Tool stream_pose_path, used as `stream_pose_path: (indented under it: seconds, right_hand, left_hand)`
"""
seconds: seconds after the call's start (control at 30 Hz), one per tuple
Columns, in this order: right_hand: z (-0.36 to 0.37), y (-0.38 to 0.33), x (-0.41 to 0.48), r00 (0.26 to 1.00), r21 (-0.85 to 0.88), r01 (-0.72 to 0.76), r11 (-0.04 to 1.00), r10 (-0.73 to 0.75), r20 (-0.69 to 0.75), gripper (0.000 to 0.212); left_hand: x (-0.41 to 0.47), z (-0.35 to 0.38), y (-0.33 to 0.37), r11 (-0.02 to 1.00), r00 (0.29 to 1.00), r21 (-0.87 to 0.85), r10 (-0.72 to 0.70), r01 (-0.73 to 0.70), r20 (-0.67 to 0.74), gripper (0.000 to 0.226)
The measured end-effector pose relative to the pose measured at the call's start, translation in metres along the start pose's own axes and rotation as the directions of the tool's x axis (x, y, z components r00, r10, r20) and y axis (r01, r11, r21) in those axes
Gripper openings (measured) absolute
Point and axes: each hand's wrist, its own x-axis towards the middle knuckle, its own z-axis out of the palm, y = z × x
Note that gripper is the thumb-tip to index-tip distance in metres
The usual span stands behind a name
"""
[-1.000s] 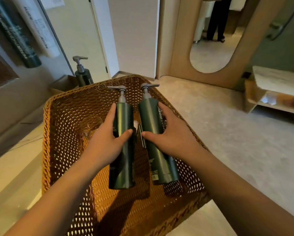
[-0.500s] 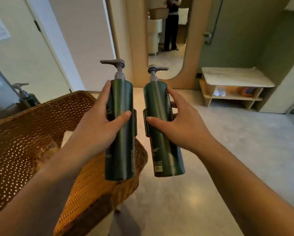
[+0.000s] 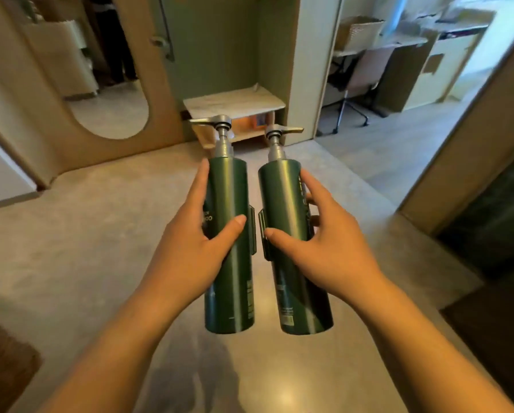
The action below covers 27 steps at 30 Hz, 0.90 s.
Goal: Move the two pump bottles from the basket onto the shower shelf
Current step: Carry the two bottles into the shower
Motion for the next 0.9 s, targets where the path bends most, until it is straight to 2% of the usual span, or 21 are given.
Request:
stream_pose_path:
  seconds: [0.2,0.47,0.73,0.9]
  right_hand:
    - [-0.085,0.075,-0.067,0.941,0.015,-0.243,0.970,0.239,-0.238,0.089]
    - [-0.139,0.133,-0.132,0.749,0.082,-0.463,0.883,0.439,-0.496,0.091]
    - [-0.187,0.172,-0.145,0.536,0.159,-0.594,0.789,0.535,-0.653,0.090]
    - [-0.220,0.189,-0.135,0.423,0.153,-0.669,0.728,0.541,-0.727,0.092]
  left_hand:
    - [-0.005,0.121,0.032,0.988,0.955,-0.147,0.084,-0.043,0.285,0.082]
    - [-0.006,0.233,0.070,0.962,0.770,-0.235,0.253,-0.138,0.586,0.081]
    - [0.020,0.329,0.100,0.932,0.561,-0.328,0.355,-0.154,0.747,0.082]
    - [0.046,0.380,0.128,0.907,0.440,-0.387,0.419,-0.165,0.794,0.082]
